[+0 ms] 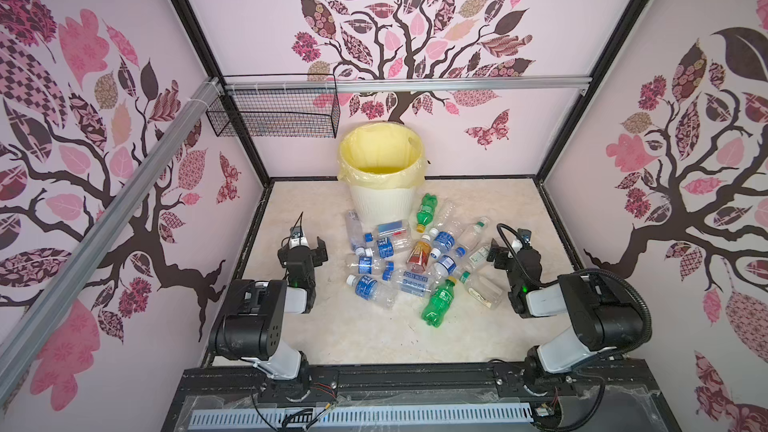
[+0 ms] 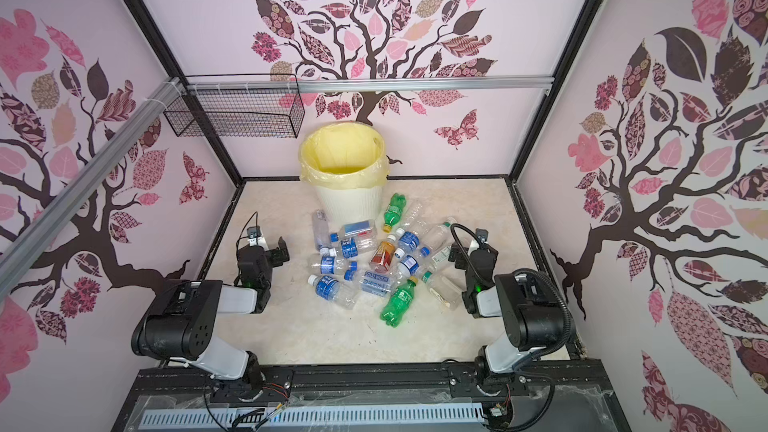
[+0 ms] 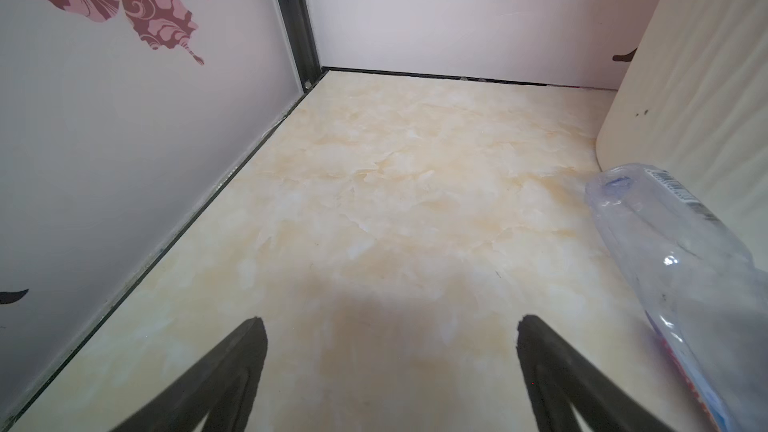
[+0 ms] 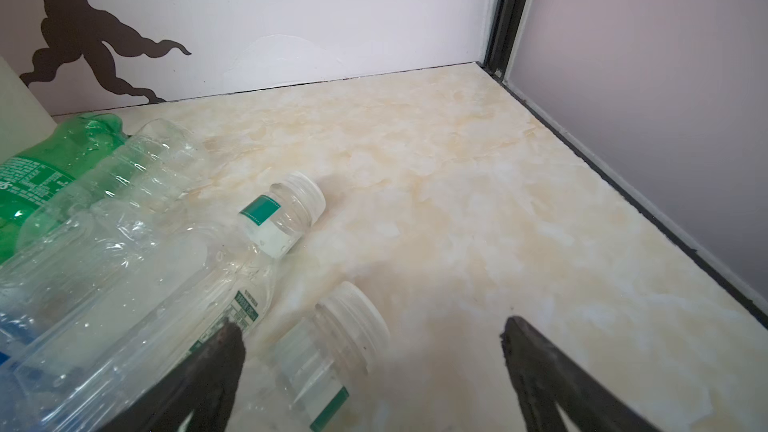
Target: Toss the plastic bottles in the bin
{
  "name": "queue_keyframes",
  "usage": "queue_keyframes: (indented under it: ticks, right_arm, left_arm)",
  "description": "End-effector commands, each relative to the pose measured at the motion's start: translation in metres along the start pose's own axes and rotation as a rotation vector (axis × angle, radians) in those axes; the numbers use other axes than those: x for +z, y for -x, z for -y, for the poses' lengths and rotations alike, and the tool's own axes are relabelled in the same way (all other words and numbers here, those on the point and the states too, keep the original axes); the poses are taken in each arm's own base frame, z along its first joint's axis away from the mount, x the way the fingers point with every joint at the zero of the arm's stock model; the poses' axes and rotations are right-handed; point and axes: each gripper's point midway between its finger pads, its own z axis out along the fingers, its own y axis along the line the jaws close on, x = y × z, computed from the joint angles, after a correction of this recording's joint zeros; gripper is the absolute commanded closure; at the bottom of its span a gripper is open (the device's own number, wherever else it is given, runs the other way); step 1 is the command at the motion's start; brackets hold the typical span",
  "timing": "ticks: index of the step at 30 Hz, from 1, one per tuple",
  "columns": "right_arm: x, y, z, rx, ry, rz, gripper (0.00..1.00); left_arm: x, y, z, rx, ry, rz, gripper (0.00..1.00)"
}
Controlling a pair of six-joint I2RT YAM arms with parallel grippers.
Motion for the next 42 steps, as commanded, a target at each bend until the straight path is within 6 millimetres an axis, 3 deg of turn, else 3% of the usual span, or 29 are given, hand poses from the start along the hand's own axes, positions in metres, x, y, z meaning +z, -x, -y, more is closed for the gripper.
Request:
queue_keyframes:
  ticks: [1, 27, 31, 33, 36, 39, 42]
  right_arm:
    - [0.001, 0.020, -0.002, 0.021, 0.007, 0.053, 0.01]
    - [0.000, 0.020, -0.002, 0.021, 0.007, 0.055, 0.01]
    - [-0.002, 0.049, 0.021, 0.083, -0.143, 0.073, 0.01]
    - [0.003, 0.058, 0.024, 0.076, -0.181, 0.015, 0.00]
    - [-0.002, 0.079, 0.035, 0.114, -0.258, 0.029, 0.01]
    - [-0.015, 0.101, 0.041, 0.289, -0.281, 0.095, 0.01]
    - [-0.024, 0.107, 0.040, 0.394, -0.277, 0.046, 0.00]
  left_arm:
    - [0.001, 0.009, 0.001, -0.009, -0.008, 0.026, 0.03]
    - [0.005, 0.008, 0.001, -0.027, -0.049, 0.006, 0.03]
    - [0.004, 0.009, 0.001, -0.025, -0.050, 0.010, 0.03]
    - [0.001, 0.021, 0.000, -0.012, -0.014, 0.031, 0.03]
    - [0.001, 0.042, -0.017, -0.021, 0.111, -0.069, 0.03]
    - [-0.008, 0.056, -0.037, -0.076, 0.234, -0.110, 0.03]
    - [-0.022, 0.061, -0.028, -0.105, 0.187, -0.162, 0.03]
